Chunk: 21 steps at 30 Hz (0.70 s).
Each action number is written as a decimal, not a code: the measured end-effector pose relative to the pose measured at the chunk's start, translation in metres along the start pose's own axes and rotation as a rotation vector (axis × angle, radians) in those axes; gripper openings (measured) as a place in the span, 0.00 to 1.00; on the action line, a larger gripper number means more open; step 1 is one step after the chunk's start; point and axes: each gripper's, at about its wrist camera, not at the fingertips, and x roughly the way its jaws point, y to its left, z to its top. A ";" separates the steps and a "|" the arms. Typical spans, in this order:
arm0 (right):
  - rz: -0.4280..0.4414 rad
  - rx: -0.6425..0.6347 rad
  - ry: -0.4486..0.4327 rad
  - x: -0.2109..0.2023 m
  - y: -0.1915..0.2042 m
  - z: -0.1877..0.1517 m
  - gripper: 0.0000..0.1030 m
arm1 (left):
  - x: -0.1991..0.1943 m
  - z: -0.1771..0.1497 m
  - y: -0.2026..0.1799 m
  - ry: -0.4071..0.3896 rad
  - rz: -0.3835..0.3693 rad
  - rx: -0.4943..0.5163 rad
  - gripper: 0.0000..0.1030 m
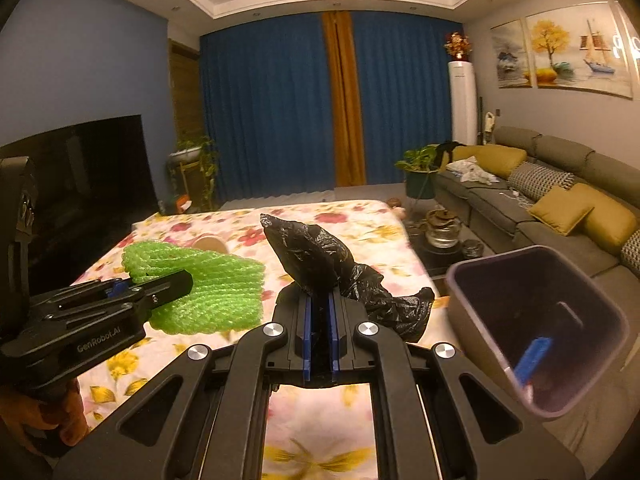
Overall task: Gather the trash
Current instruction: 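Carry the black bag and green mesh sleeve over the grey bin with both tools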
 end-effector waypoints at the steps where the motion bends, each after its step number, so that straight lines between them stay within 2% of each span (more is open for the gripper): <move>1: -0.008 0.003 -0.006 -0.003 -0.005 0.001 0.08 | 0.002 0.001 -0.009 -0.001 -0.012 0.011 0.23; 11: -0.139 0.047 -0.058 -0.027 -0.075 0.009 0.08 | 0.022 0.014 -0.091 -0.020 -0.126 0.096 0.23; 21: -0.249 0.087 -0.055 -0.032 -0.134 0.007 0.08 | 0.056 0.019 -0.145 0.001 -0.203 0.137 0.23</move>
